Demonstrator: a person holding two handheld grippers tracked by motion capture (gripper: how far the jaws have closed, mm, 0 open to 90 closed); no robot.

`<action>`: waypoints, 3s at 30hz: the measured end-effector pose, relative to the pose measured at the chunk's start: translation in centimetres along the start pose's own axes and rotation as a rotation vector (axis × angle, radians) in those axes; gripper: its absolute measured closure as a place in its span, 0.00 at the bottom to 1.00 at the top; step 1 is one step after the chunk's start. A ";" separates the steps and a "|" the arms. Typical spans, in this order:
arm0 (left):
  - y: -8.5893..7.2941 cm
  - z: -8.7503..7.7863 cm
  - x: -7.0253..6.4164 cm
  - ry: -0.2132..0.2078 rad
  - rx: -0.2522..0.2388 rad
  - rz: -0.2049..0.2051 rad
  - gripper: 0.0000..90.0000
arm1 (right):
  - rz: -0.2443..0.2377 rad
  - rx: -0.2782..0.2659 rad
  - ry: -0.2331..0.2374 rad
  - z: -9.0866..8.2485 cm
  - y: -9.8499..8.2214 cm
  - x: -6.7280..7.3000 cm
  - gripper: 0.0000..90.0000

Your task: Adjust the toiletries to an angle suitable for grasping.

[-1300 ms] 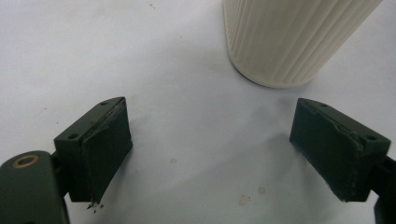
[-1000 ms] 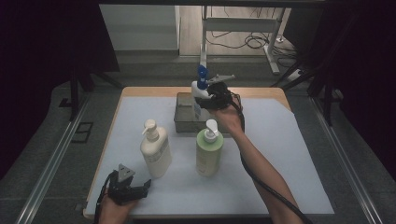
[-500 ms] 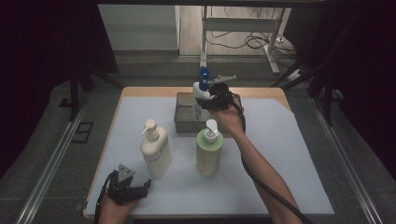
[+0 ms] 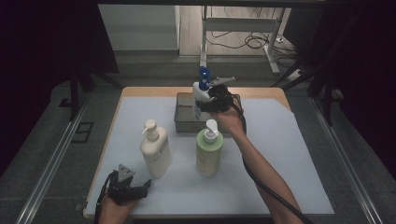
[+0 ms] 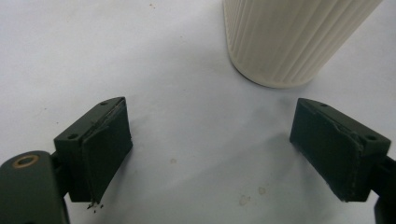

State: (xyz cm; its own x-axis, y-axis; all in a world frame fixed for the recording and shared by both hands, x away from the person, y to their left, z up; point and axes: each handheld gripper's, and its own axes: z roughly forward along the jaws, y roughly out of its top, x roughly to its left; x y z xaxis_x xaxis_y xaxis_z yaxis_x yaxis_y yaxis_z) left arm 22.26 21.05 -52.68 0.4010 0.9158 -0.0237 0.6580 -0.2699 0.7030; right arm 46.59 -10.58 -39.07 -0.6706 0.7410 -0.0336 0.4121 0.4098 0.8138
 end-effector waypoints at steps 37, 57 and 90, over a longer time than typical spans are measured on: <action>0.0 0.0 0.0 0.001 -0.001 -0.001 0.13 | 0.033 0.005 0.090 -4.3 -4.0 -1.0 0.54; 0.0 0.0 0.0 0.001 -0.001 -0.002 0.13 | 0.068 0.037 0.002 -2.9 -5.4 -3.5 0.95; 0.0 0.0 0.0 0.000 -0.001 -0.001 0.13 | 0.146 0.149 0.005 3.5 -5.2 -4.2 0.99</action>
State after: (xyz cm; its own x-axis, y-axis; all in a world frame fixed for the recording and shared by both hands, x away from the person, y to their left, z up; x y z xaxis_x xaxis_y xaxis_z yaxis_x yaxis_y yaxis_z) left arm 22.25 21.05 -52.69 0.4004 0.9160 -0.0240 0.6579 -0.2692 0.7034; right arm 49.40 -13.93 -45.17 -0.6000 0.7958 0.0814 0.5915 0.3728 0.7150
